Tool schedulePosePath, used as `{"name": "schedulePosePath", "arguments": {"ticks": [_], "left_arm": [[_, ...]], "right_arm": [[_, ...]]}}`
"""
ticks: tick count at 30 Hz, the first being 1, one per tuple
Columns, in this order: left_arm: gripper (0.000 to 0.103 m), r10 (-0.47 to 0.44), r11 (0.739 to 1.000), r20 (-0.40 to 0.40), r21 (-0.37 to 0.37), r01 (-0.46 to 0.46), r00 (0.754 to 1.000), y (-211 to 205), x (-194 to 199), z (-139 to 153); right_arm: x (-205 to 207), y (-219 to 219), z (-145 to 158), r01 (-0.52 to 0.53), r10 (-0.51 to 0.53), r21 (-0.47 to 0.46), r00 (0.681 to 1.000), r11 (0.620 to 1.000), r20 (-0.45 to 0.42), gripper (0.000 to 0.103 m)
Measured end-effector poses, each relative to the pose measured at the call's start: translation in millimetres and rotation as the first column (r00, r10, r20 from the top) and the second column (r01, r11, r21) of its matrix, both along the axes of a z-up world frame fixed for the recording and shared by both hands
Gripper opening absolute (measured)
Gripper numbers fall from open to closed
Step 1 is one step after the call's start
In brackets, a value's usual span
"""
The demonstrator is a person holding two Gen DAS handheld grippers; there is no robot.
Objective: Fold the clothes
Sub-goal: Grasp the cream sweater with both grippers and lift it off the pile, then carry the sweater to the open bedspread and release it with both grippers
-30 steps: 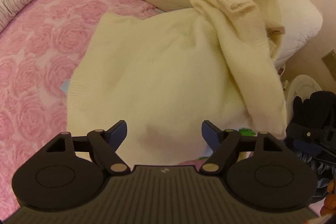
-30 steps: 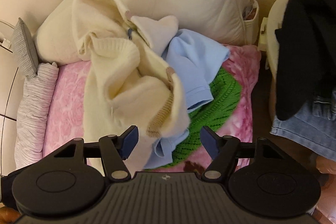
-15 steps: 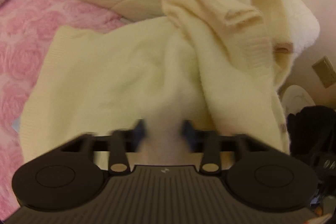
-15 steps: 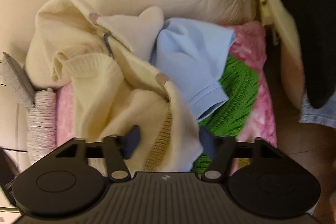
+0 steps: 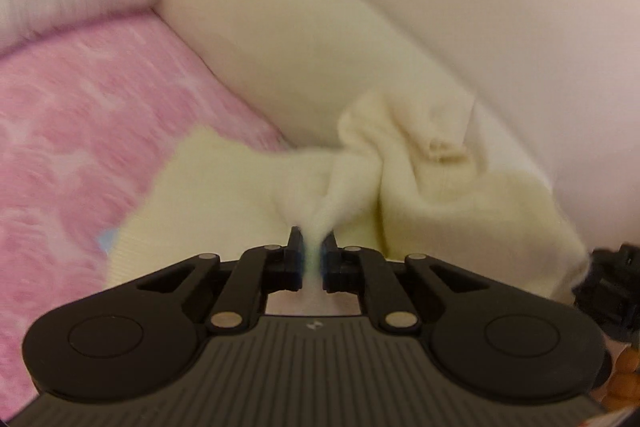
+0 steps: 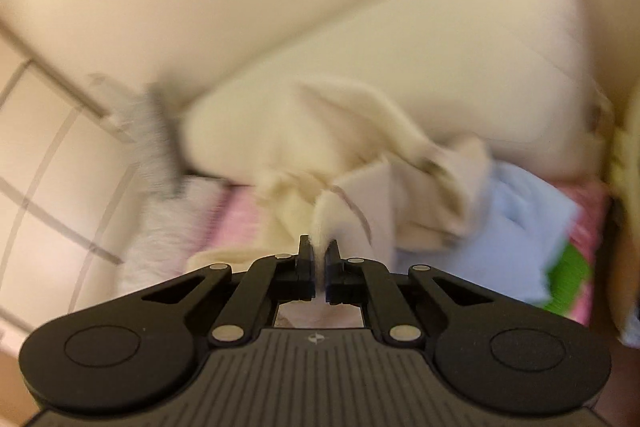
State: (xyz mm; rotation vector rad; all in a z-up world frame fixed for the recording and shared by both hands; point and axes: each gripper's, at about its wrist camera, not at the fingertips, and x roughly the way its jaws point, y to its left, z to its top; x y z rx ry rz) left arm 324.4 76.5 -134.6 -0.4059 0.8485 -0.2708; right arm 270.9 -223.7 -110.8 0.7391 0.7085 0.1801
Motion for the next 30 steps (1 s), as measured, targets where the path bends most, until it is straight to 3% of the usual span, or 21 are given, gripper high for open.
{"name": "schedulePosePath", "arguments": {"ticks": [4, 7, 10, 13, 17, 19, 21, 22, 23, 24, 27, 30], "left_arm": [[0.005, 0.125, 0.992, 0.107, -0.022, -0.123, 0.986, 56.1, -55.1, 53.2], [0.005, 0.225, 0.974, 0.178, -0.038, -0.222, 0.958, 104.8, -110.5, 91.9], [0.005, 0.295, 0.955, 0.240, -0.041, -0.295, 0.925, 148.9, -176.2, 125.4], [0.005, 0.353, 0.933, 0.275, -0.032, -0.358, 0.895, 189.4, -244.9, 151.5], [0.005, 0.468, 0.879, 0.284, -0.050, -0.475, 0.837, 256.0, -346.1, 177.4], [0.005, 0.504, 0.856, 0.257, -0.023, -0.516, 0.824, 288.8, -386.4, 181.1], [0.007, 0.555, 0.823, 0.180, 0.022, -0.567, 0.812, 329.0, -418.7, 170.2], [0.010, 0.589, 0.799, 0.127, 0.052, -0.598, 0.798, 349.8, -432.0, 160.6], [0.012, 0.629, 0.768, 0.072, 0.098, -0.633, 0.774, 366.5, -442.7, 148.8], [0.012, 0.665, 0.736, 0.023, 0.145, -0.661, 0.746, 381.9, -453.9, 137.5], [0.012, 0.740, 0.663, -0.078, 0.255, -0.704, 0.668, 407.5, -497.8, 111.0], [0.013, 0.771, 0.632, -0.145, 0.296, -0.716, 0.620, 403.0, -539.3, 93.1]], "right_arm": [[-11.8, 40.8, 43.9, -0.178, 0.171, 0.039, 0.975, 0.983, 0.139, 0.006], [-32.1, 80.9, 76.2, -0.321, 0.297, 0.062, 0.923, 0.945, 0.242, 0.006], [-63.3, 123.5, 107.4, -0.454, 0.406, 0.066, 0.846, 0.889, 0.346, 0.006], [-106.1, 170.5, 137.6, -0.574, 0.498, 0.052, 0.747, 0.817, 0.441, 0.006], [-181.4, 235.9, 166.1, -0.700, 0.599, 0.041, 0.639, 0.713, 0.483, 0.006], [-219.0, 271.6, 169.8, -0.753, 0.651, 0.047, 0.596, 0.656, 0.469, 0.006], [-246.3, 312.4, 157.8, -0.798, 0.733, 0.040, 0.572, 0.602, 0.368, 0.018], [-257.6, 336.3, 149.1, -0.822, 0.787, 0.027, 0.553, 0.569, 0.275, 0.040], [-269.0, 360.1, 140.4, -0.846, 0.831, 0.017, 0.528, 0.534, 0.178, 0.073], [-279.9, 375.2, 129.7, -0.860, 0.855, 0.006, 0.509, 0.511, 0.098, 0.078], [-312.4, 410.0, 95.1, -0.892, 0.883, -0.023, 0.452, 0.452, -0.125, 0.075], [-332.3, 416.2, 80.1, -0.896, 0.870, -0.040, 0.439, 0.442, -0.227, 0.076]]}}
